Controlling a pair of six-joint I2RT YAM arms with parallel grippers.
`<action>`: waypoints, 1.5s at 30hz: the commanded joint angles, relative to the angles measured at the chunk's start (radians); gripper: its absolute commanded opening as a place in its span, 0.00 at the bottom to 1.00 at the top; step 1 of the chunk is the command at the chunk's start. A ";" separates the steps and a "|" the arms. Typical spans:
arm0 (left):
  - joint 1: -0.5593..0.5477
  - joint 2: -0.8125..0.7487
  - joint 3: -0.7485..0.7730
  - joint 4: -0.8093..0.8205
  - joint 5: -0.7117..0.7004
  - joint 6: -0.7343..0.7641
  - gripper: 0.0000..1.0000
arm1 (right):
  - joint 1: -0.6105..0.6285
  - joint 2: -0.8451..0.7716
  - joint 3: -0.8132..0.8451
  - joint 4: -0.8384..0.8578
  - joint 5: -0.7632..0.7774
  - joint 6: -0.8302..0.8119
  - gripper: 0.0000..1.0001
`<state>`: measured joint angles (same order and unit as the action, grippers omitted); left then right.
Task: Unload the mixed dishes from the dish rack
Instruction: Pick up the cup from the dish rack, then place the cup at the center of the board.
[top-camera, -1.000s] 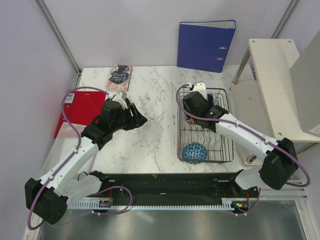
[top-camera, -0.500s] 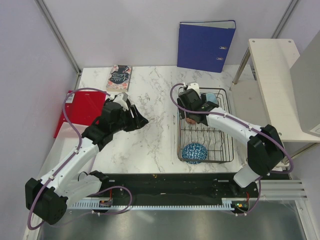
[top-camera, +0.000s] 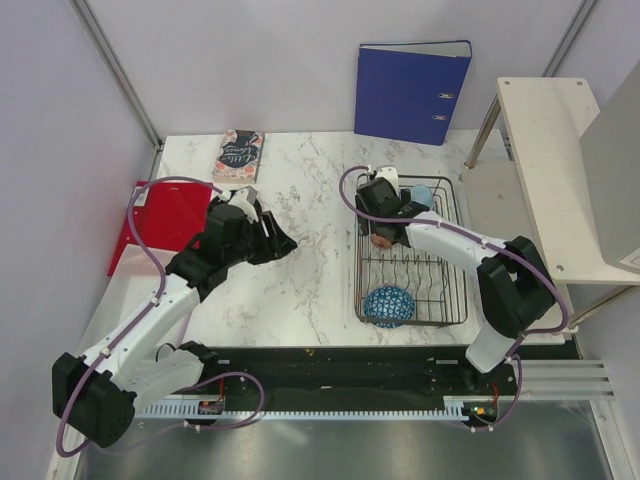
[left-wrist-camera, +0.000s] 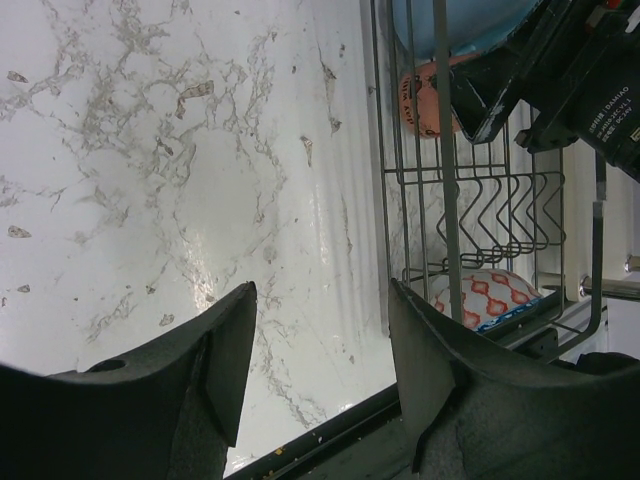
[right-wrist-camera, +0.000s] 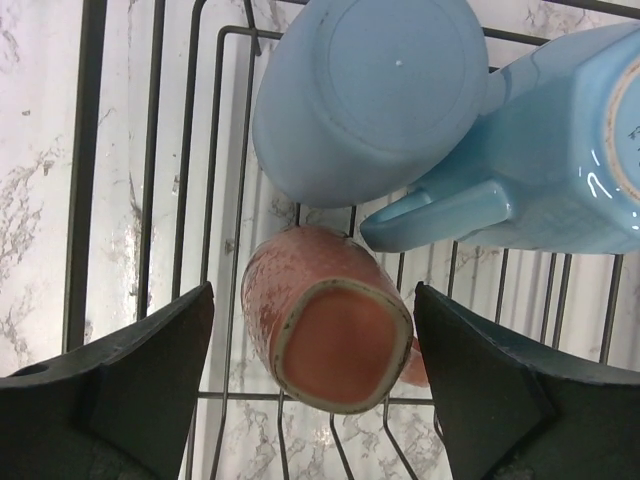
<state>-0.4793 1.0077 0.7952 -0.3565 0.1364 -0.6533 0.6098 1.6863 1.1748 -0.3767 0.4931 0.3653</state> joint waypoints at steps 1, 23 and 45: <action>-0.004 0.008 -0.007 0.036 0.005 0.023 0.62 | -0.015 0.026 -0.010 0.059 -0.007 0.020 0.87; -0.002 0.032 -0.011 0.031 -0.006 0.015 0.61 | -0.027 -0.154 -0.083 0.062 -0.053 0.052 0.32; 0.004 -0.147 -0.100 0.393 0.173 -0.175 0.66 | -0.027 -0.562 -0.114 0.287 -0.597 0.294 0.00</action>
<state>-0.4789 0.9527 0.7586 -0.2466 0.1707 -0.7208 0.5915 1.1774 1.1213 -0.3439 0.1165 0.5106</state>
